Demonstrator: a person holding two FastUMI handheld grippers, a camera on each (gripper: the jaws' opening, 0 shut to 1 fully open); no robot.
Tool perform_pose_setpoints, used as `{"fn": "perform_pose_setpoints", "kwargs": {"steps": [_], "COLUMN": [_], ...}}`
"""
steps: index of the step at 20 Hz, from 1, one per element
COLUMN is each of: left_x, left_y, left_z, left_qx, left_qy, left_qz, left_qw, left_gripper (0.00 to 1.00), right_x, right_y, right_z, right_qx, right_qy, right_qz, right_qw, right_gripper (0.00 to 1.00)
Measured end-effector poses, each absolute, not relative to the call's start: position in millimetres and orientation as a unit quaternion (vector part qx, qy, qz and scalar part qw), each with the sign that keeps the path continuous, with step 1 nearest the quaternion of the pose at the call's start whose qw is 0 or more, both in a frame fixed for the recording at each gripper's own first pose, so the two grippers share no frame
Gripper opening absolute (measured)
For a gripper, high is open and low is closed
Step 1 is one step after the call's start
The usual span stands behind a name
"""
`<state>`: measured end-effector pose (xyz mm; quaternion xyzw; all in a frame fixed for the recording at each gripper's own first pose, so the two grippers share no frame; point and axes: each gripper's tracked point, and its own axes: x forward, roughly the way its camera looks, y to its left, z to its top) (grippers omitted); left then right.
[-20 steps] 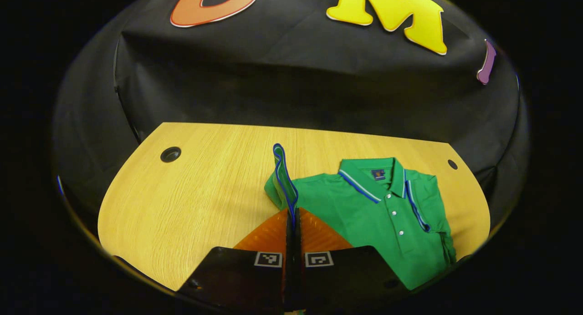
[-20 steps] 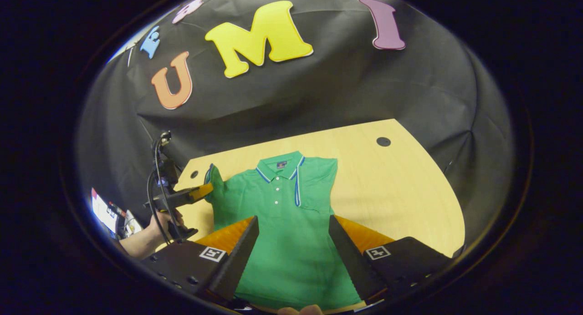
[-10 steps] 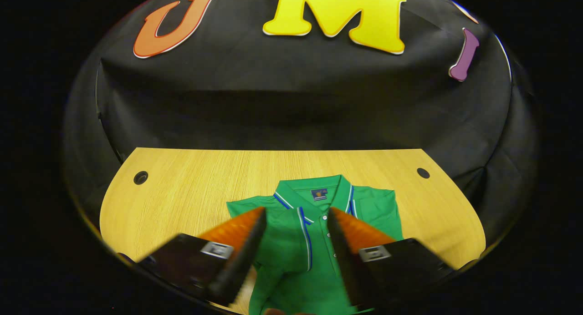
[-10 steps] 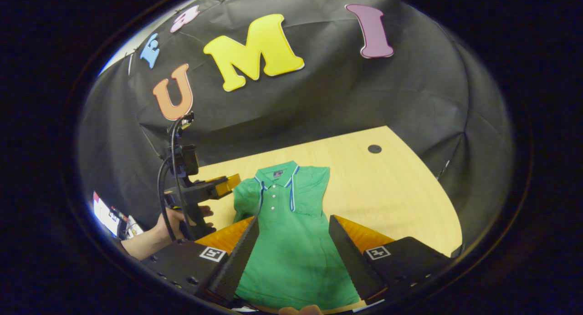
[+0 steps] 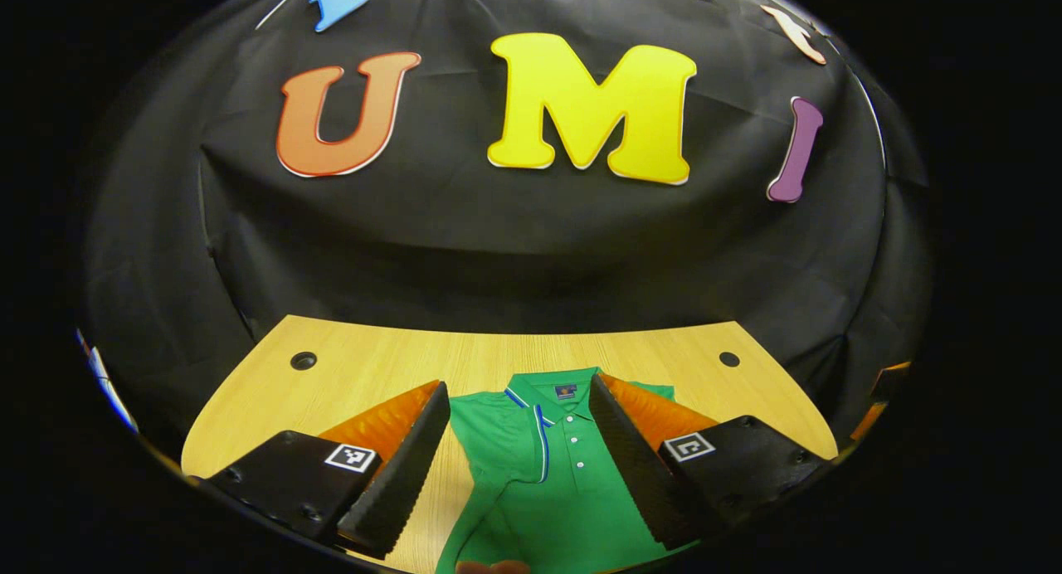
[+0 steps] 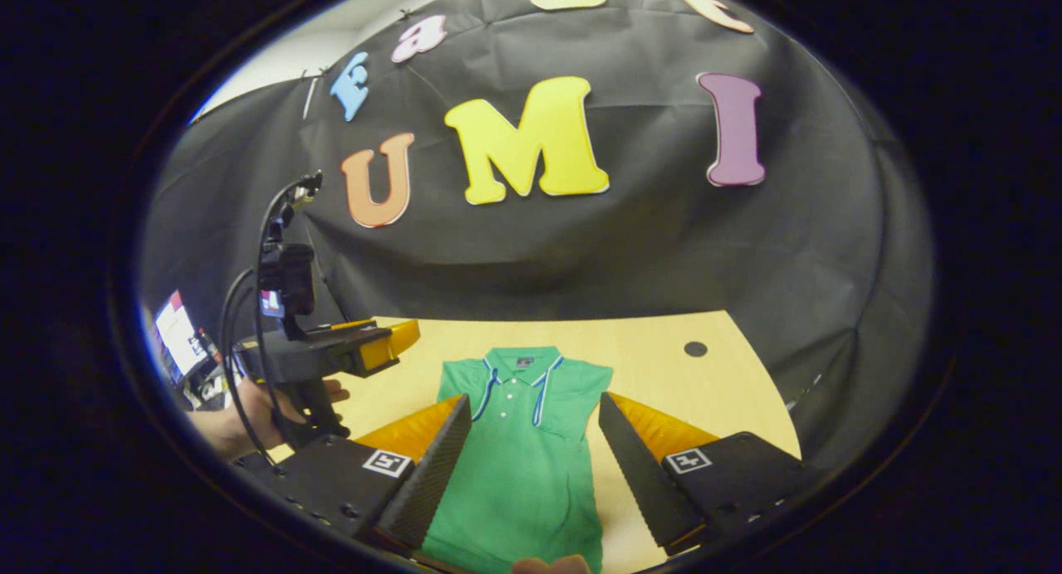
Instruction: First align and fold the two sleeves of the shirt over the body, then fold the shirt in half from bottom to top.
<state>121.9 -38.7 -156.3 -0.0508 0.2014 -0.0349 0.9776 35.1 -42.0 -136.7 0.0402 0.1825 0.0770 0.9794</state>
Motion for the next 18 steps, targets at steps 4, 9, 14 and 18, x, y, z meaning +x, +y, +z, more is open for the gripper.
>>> {"fn": "perform_pose_setpoints", "kwargs": {"steps": [4,9,14,18], "left_x": [71,-2,-80,-131], "left_y": [-28,-12,3,16], "left_z": [-134,-144,-156,-181], "left_qx": [-0.083,-0.056,-0.049,-0.039], "left_qy": [0.189,0.186,0.19,0.211], "left_qz": [-0.019,-0.023,-0.033,-0.046], "left_qw": [0.978,0.981,0.98,0.976], "left_gripper": [1.0,1.0,1.0,1.0], "right_x": [15,-33,-93,-133], "right_y": [-46,-46,-52,-59], "right_z": [-138,-149,-180,-218], "right_qx": [0.051,0.034,0.018,-0.004], "right_qy": [0.177,0.174,0.183,0.211], "right_qz": [0.077,0.055,0.022,0.01], "right_qw": [0.98,0.983,0.983,0.977], "right_gripper": [0.92,0.96,0.96,0.96]}}
